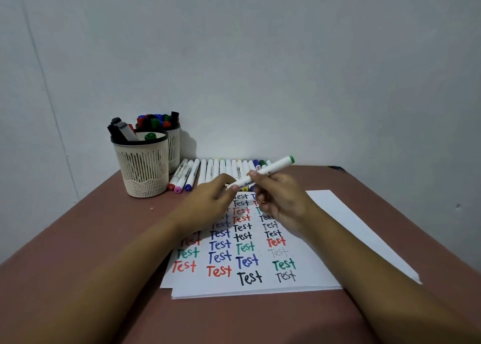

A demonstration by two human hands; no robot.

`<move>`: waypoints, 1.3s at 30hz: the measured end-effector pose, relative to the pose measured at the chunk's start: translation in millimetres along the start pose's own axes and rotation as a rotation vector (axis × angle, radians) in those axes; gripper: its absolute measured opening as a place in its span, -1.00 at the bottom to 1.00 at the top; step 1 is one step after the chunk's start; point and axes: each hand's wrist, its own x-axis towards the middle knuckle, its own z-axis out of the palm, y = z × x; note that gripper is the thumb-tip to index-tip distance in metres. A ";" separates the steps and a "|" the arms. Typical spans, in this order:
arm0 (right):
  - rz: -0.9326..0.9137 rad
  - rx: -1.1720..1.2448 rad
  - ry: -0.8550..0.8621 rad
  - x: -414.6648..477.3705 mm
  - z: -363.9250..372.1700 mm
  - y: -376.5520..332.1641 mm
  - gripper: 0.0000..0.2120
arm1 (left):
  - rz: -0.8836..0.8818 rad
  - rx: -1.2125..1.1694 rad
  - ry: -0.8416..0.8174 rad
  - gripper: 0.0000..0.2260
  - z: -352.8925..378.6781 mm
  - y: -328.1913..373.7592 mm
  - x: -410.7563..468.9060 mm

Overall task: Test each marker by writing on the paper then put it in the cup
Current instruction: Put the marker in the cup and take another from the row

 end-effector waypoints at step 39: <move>-0.116 -0.211 0.467 31.3 -43.6 11.9 -0.85 | -0.297 -0.402 0.199 -0.75 -6.4 -24.9 13.2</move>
